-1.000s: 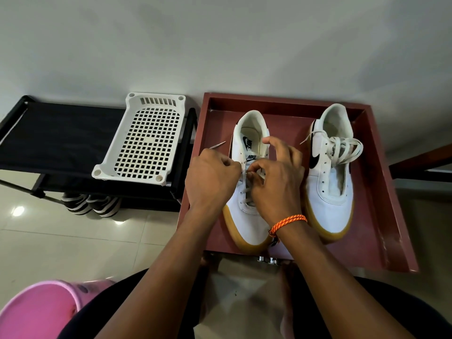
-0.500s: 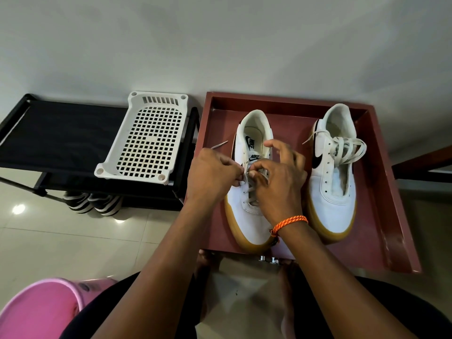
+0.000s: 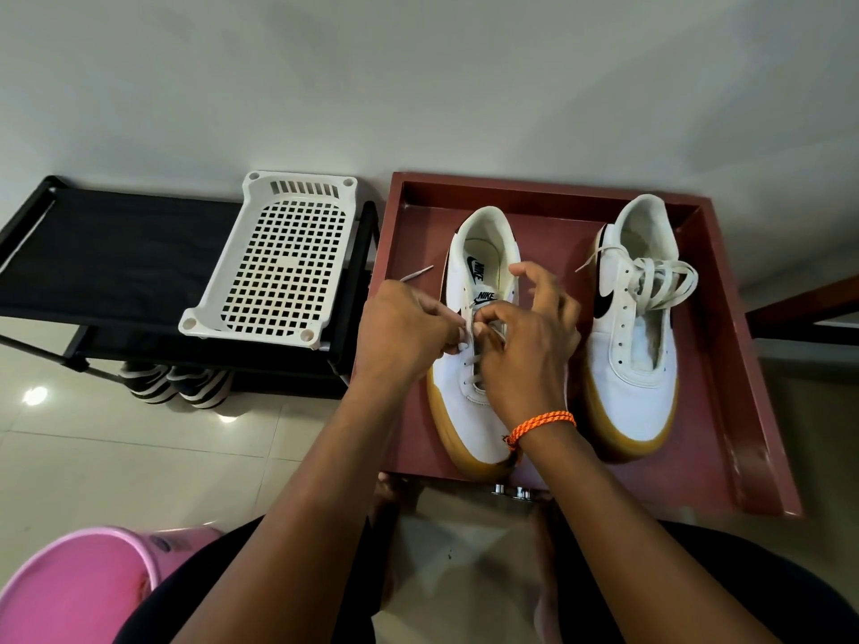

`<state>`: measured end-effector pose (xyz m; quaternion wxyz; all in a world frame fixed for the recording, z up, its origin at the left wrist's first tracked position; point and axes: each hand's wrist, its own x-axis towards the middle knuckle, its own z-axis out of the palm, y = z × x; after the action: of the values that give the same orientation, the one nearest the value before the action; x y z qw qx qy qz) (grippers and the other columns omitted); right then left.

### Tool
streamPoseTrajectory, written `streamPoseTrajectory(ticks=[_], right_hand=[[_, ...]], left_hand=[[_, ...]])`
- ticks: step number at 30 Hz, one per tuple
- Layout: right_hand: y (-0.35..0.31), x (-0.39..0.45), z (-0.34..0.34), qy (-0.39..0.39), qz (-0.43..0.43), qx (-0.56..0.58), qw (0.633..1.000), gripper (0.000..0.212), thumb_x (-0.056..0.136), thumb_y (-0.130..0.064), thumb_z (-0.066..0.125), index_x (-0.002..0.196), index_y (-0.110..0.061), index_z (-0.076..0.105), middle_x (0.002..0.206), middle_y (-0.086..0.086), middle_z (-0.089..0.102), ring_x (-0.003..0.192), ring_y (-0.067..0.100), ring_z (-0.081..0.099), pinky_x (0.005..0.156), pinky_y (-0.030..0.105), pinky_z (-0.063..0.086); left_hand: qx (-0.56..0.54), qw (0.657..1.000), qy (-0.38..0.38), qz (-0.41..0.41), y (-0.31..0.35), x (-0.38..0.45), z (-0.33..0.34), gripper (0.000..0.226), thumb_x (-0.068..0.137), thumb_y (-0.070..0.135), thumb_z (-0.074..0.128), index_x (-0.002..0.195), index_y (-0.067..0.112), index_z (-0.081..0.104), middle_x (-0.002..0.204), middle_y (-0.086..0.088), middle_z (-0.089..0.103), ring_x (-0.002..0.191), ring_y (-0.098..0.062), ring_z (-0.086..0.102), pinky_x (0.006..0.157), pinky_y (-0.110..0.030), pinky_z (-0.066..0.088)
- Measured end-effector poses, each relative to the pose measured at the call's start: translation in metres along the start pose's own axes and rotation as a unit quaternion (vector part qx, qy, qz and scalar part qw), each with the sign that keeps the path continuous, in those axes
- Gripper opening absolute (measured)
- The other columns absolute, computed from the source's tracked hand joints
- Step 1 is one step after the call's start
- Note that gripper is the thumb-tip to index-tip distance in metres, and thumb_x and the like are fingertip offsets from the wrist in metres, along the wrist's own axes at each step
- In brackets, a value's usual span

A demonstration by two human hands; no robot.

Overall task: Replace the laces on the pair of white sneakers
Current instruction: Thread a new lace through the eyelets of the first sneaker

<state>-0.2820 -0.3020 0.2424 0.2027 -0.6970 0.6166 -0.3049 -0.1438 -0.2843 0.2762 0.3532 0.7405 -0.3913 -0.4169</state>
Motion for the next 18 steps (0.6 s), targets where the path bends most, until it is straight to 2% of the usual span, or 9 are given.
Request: streamPoseTrajectory(ticks=[6, 11, 13, 15, 18], right_hand=[[0.000, 0.002, -0.003, -0.023, 0.013, 0.010, 1.000, 0.018, 0.082, -0.012, 0.084, 0.083, -0.029, 0.080, 0.155, -0.012, 0.048, 0.136, 0.028, 0.039, 0.104, 0.048, 0.036], [0.000, 0.008, -0.015, -0.091, -0.042, -0.111, 0.989, 0.016, 0.086, -0.019, 0.079, 0.097, -0.030, 0.078, 0.161, -0.010, 0.040, 0.143, 0.027, 0.032, 0.100, 0.050, 0.035], [0.000, 0.010, -0.022, -0.089, -0.066, -0.160, 0.981, 0.014, 0.085, -0.020, 0.076, 0.096, -0.029, 0.075, 0.163, -0.008, 0.037, 0.145, 0.028, 0.032, 0.102, 0.051, 0.035], [0.000, 0.011, -0.026, -0.081, -0.081, -0.173, 0.978, 0.008, 0.084, -0.021, 0.075, 0.089, -0.028, 0.076, 0.163, -0.008, 0.037, 0.145, 0.027, 0.031, 0.102, 0.050, 0.033], [0.001, 0.009, -0.021, -0.095, -0.065, -0.148, 0.982, 0.008, 0.085, -0.019, 0.077, 0.087, -0.027, 0.078, 0.163, -0.010, 0.037, 0.147, 0.026, 0.030, 0.102, 0.050, 0.034]], left_hand=[[0.014, 1.000, 0.019, 0.009, -0.006, 0.002, 0.002, 0.010, 0.087, 0.004, 0.085, 0.080, 0.012, 0.083, 0.064, 0.001, 0.077, 0.061, -0.010, 0.076, 0.071, -0.034, 0.066], [0.065, 0.996, 0.038, 0.043, -0.005, 0.001, 0.008, 0.010, 0.086, 0.016, 0.088, 0.077, 0.018, 0.085, 0.060, 0.009, 0.074, 0.056, 0.000, 0.071, 0.058, -0.017, 0.057], [0.078, 0.995, 0.043, 0.048, -0.006, 0.002, 0.010, 0.011, 0.086, 0.015, 0.088, 0.076, 0.019, 0.085, 0.060, 0.009, 0.074, 0.056, 0.001, 0.071, 0.055, -0.013, 0.054], [0.082, 0.995, 0.042, 0.044, -0.005, 0.002, 0.009, 0.010, 0.086, 0.016, 0.087, 0.077, 0.019, 0.085, 0.061, 0.008, 0.074, 0.057, 0.000, 0.071, 0.056, -0.014, 0.054], [0.093, 0.994, 0.040, 0.044, -0.008, 0.004, 0.009, 0.011, 0.085, 0.021, 0.089, 0.076, 0.024, 0.084, 0.063, 0.009, 0.075, 0.061, -0.003, 0.073, 0.066, -0.031, 0.063]])
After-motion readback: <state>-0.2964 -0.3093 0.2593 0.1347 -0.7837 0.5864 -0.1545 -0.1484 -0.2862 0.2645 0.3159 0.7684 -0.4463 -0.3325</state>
